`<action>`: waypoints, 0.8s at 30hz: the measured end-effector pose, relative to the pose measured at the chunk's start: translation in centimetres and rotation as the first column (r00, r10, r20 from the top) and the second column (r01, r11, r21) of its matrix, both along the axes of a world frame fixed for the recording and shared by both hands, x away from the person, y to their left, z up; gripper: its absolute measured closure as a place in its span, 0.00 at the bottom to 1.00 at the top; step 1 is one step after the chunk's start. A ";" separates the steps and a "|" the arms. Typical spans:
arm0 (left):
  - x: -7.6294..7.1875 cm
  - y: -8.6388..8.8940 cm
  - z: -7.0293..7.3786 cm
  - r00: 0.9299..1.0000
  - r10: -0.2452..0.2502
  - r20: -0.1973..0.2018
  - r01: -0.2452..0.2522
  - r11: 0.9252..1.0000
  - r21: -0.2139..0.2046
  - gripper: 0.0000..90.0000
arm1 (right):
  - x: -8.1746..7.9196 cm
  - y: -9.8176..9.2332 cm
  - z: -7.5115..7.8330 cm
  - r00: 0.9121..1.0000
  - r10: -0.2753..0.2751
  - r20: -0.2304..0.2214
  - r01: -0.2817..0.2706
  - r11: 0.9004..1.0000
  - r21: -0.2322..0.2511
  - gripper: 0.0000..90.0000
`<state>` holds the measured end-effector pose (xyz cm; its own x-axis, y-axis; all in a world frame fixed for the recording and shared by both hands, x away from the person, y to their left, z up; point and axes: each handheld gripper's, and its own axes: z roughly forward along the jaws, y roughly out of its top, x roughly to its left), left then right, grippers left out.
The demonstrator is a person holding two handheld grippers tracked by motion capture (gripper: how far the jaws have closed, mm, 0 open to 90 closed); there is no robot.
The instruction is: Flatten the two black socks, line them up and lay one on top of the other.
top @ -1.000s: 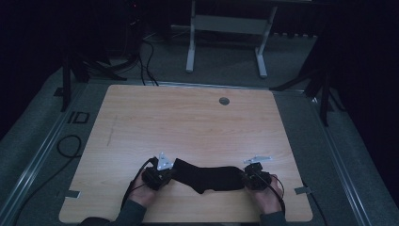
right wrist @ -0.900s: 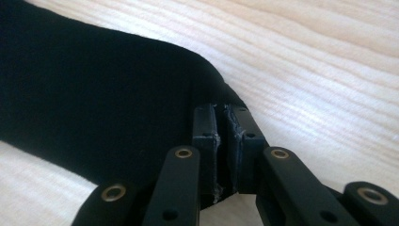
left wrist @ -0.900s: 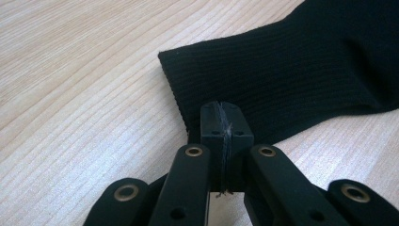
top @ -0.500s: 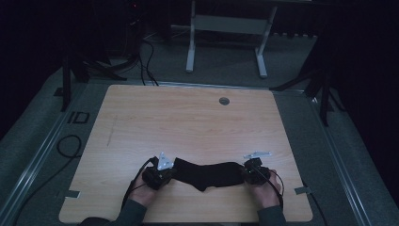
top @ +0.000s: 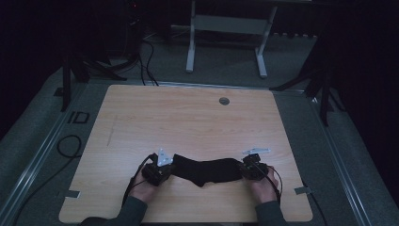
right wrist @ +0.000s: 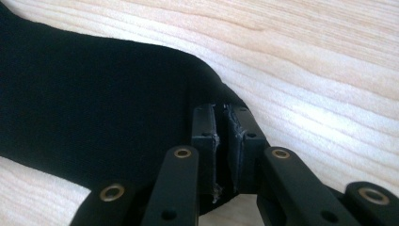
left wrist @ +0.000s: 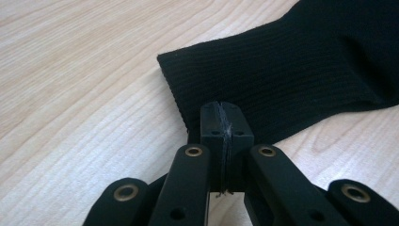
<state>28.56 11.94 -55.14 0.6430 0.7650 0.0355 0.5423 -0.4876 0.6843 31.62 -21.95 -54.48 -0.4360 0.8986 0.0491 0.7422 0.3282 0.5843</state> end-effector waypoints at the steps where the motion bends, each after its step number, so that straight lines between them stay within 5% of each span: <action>1: 0.1 0.0 0.0 1.000 0.005 0.003 -0.005 1.000 0.002 1.00 | 0.1 0.1 0.0 1.000 0.004 0.003 -0.004 1.000 -0.001 0.90; 11: 0.1 0.2 0.0 1.000 0.019 0.007 -0.019 1.000 0.004 0.98 | 0.5 0.0 0.0 1.000 0.015 0.013 -0.016 1.000 0.016 0.81; 12: 0.1 0.2 0.0 1.000 0.022 0.010 -0.022 1.000 0.003 0.98 | 0.5 -0.4 0.1 1.000 0.018 0.012 -0.019 0.998 0.061 0.73; 19: -0.1 0.3 0.1 0.999 0.035 0.012 -0.035 0.999 0.003 0.96 | 0.3 -2.2 1.4 0.998 -0.032 0.054 0.026 0.995 0.092 0.63; 21: -0.1 0.3 0.0 0.999 0.041 0.013 -0.041 0.999 -0.006 0.94 | 0.3 -3.1 1.8 0.997 -0.044 0.061 0.035 0.990 0.138 0.60; 22: -0.2 0.4 0.1 0.999 0.045 0.008 -0.045 0.999 -0.020 0.93 | 0.3 -3.8 2.2 0.996 -0.060 0.072 0.046 0.982 0.183 0.59; 24: -0.2 0.6 0.1 0.999 0.037 -0.003 -0.037 0.998 -0.059 0.86 | 0.3 -4.3 2.4 0.994 -0.071 0.080 0.054 0.979 0.196 0.58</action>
<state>28.38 12.50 -55.04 0.6142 0.7890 -0.0120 0.5609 -0.4258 0.7100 31.90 -26.26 -52.09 -0.3894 0.9014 0.1895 0.7017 0.1571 0.6949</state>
